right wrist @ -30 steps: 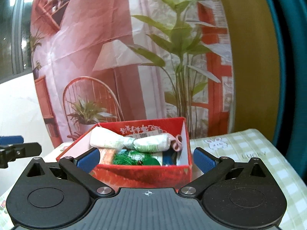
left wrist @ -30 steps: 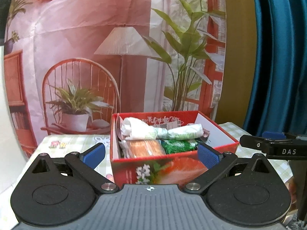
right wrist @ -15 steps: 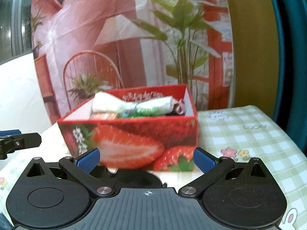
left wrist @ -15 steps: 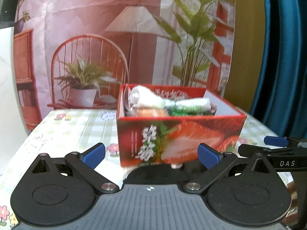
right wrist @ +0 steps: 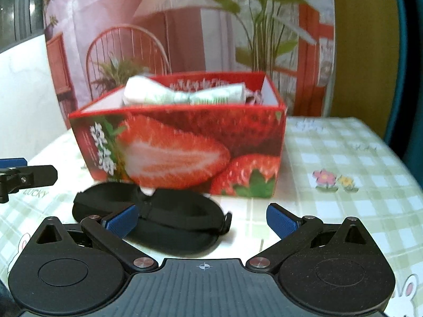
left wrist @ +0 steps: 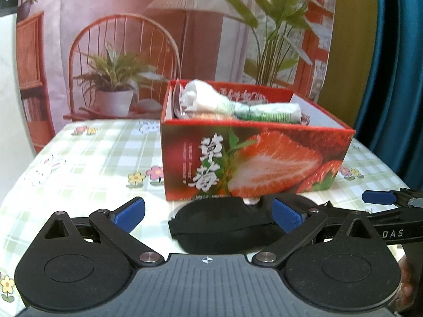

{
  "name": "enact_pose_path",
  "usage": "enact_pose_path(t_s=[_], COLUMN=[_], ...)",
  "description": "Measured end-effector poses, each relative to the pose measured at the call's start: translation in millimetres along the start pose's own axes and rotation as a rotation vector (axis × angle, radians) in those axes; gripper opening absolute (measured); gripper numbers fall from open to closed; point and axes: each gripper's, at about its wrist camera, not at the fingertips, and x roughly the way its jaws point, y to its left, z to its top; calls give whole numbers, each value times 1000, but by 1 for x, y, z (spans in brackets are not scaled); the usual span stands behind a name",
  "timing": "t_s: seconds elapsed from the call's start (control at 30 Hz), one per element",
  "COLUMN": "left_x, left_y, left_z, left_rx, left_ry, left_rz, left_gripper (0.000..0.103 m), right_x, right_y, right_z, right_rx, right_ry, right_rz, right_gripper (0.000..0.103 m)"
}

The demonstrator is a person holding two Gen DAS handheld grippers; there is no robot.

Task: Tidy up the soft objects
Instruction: 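Withdraw both tools and lower them onto the black eye mask, then close both tools on the black eye mask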

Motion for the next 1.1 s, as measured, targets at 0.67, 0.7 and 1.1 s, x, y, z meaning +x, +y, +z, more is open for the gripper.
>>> enact_pose_path(t_s=[0.67, 0.7, 1.1], left_x=[38, 40, 86], left_y=[17, 20, 34], left_z=[-16, -17, -13], left_rx=[-55, -62, -118], left_ry=[140, 142, 206], left_rz=[27, 27, -15], left_gripper=[101, 100, 72], right_x=[39, 42, 60], right_y=[-10, -10, -14], right_z=[-7, -8, -17], right_rx=[-11, -13, -11], right_ry=[20, 26, 77], right_rz=[-9, -11, 14], right_gripper=[87, 82, 65])
